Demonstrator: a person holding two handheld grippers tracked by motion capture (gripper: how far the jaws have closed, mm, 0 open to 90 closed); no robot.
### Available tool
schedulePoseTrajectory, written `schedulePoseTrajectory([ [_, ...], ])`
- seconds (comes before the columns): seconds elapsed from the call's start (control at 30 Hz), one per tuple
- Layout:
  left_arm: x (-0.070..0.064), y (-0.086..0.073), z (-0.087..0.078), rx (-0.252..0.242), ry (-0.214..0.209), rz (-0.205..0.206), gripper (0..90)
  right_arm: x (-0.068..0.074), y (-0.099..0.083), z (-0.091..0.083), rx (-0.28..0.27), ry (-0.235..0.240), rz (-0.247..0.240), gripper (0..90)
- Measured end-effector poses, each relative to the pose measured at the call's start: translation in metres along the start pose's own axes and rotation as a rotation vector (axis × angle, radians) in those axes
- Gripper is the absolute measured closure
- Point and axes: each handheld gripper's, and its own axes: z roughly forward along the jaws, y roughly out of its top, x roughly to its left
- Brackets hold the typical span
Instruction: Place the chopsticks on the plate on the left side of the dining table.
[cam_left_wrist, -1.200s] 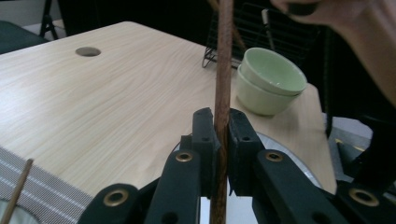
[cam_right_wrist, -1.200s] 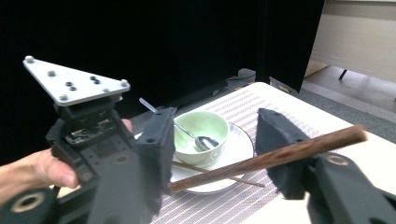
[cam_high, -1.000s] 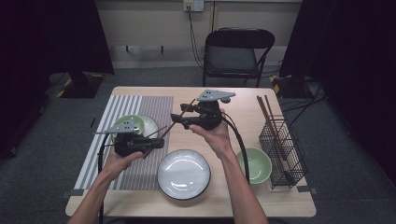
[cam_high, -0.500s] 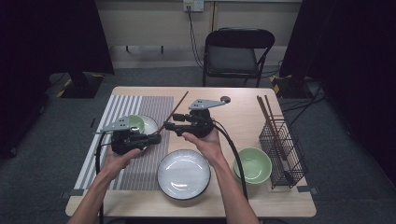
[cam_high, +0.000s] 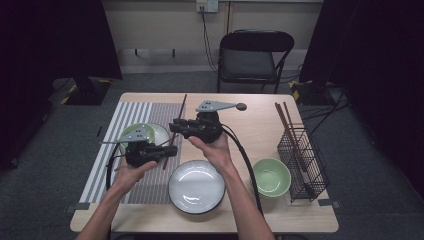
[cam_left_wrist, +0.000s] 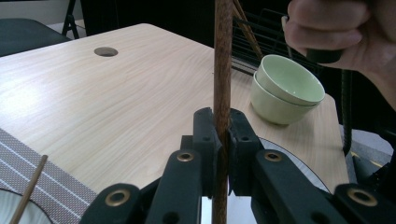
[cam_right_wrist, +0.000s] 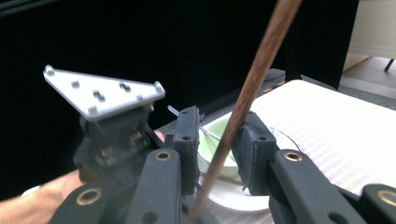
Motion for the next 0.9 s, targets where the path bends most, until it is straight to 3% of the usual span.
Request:
schedulePoseTrajectory([
  [0.2, -0.007, 0.0, 0.007, 0.0, -0.013, 0.017, 84.2, 0.009, 0.005, 0.01, 0.001, 0.054, -0.017, 74.6],
  [0.27, -0.008, 0.0, 0.006, -0.002, -0.017, 0.017, 84.2, 0.01, 0.004, 0.011, -0.002, 0.052, -0.019, 74.4],
  [0.37, -0.007, 0.002, 0.001, -0.059, -0.027, 0.001, 84.2, 0.011, 0.001, 0.01, -0.018, 0.051, -0.02, 71.5],
  [0.53, -0.007, 0.004, -0.003, -0.08, -0.017, 0.0, 84.2, 0.012, -0.007, 0.01, -0.013, 0.048, -0.013, 69.6],
  [0.57, -0.007, 0.004, -0.003, -0.078, -0.015, 0.0, 84.2, 0.012, -0.009, 0.011, -0.014, 0.049, -0.012, 70.2],
  [0.67, -0.006, 0.002, -0.002, -0.072, -0.023, -0.004, 84.1, 0.013, -0.014, 0.011, -0.02, 0.055, -0.013, 83.7],
  [0.9, -0.005, 0.002, -0.003, -0.096, -0.039, -0.013, 83.5, 0.01, -0.01, 0.008, -0.012, 0.06, -0.006, 84.6],
])
